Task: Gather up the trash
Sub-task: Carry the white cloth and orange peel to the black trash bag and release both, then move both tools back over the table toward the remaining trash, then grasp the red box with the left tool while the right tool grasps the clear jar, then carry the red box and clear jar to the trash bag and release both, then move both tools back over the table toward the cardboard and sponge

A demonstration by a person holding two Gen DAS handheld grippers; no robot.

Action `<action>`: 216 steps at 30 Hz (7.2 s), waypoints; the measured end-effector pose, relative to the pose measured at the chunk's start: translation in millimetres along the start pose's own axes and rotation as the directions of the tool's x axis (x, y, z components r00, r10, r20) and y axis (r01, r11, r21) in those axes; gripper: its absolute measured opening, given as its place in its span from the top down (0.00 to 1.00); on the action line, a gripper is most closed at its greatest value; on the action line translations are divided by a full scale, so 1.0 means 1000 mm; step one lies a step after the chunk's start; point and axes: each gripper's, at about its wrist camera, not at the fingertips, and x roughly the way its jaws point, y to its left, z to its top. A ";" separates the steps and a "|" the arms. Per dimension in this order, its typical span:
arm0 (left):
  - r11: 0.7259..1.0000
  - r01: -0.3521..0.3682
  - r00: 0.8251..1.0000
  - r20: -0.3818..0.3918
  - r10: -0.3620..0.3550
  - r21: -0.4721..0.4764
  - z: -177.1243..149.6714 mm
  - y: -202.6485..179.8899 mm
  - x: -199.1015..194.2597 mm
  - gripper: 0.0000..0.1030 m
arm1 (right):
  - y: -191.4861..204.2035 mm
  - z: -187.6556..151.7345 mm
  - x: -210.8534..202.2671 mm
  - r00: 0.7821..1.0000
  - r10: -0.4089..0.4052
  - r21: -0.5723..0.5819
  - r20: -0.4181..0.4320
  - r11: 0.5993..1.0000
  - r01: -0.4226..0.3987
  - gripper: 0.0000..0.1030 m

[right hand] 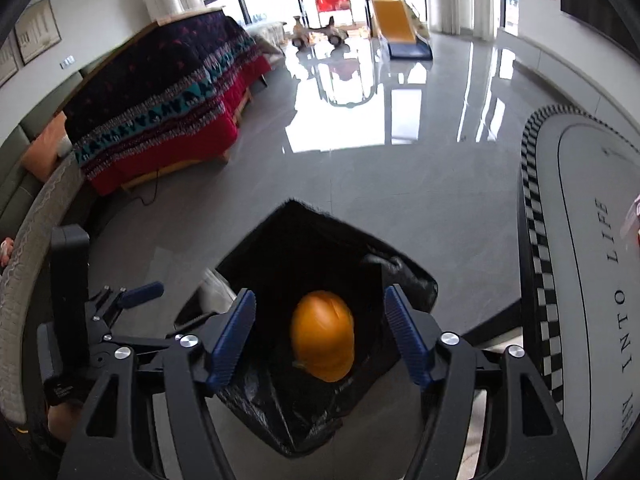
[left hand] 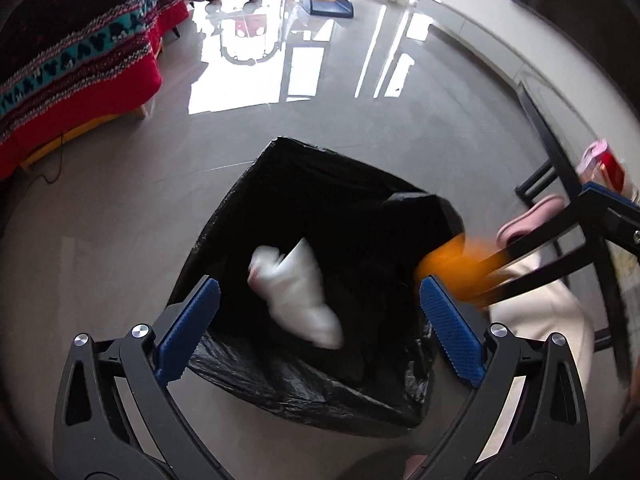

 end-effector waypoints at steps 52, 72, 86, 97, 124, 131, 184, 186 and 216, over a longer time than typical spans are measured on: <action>0.722 0.308 0.939 -0.077 -0.335 0.620 0.078 -0.400 0.008 0.06 | -0.382 -0.092 -0.197 0.938 -0.296 0.694 0.180 0.714 0.093 0.41; 0.521 0.370 0.916 -0.208 -0.344 0.769 0.101 -0.509 0.094 0.30 | -0.407 -0.080 -0.191 0.948 -0.268 0.694 0.174 0.716 0.075 0.52; 0.539 0.368 0.907 -0.165 -0.387 0.758 0.094 -0.482 0.059 0.33 | -0.410 -0.101 -0.197 0.897 -0.084 0.708 0.434 0.647 -0.282 0.95; 0.577 0.400 0.886 -0.138 -0.443 0.712 0.092 -0.447 0.029 0.33 | -0.375 -0.084 -0.213 0.912 -0.117 0.665 0.392 0.721 -0.193 0.95; 0.773 0.319 0.918 0.025 -0.397 0.547 0.054 -0.256 -0.036 0.33 | -0.218 -0.028 -0.159 0.954 0.045 0.434 0.296 0.884 -0.176 0.95; 0.856 0.283 0.939 0.059 -0.340 0.432 0.043 -0.179 -0.038 0.33 | -0.157 -0.014 -0.123 0.966 0.131 0.331 0.223 0.922 -0.201 0.95; 0.973 0.203 0.979 -0.051 -0.198 0.107 0.015 -0.089 -0.017 0.06 | -0.108 -0.042 -0.073 0.996 0.082 0.345 0.019 0.935 -0.083 0.42; 0.964 0.219 0.976 -0.048 -0.214 0.153 0.022 -0.111 -0.021 0.06 | -0.125 -0.043 -0.085 0.998 0.055 0.371 0.045 0.926 -0.067 0.42; 0.610 0.443 0.884 -0.205 -0.421 0.657 0.047 -0.499 0.010 0.06 | -0.396 -0.168 -0.267 0.844 -0.537 0.763 0.011 0.549 0.340 0.36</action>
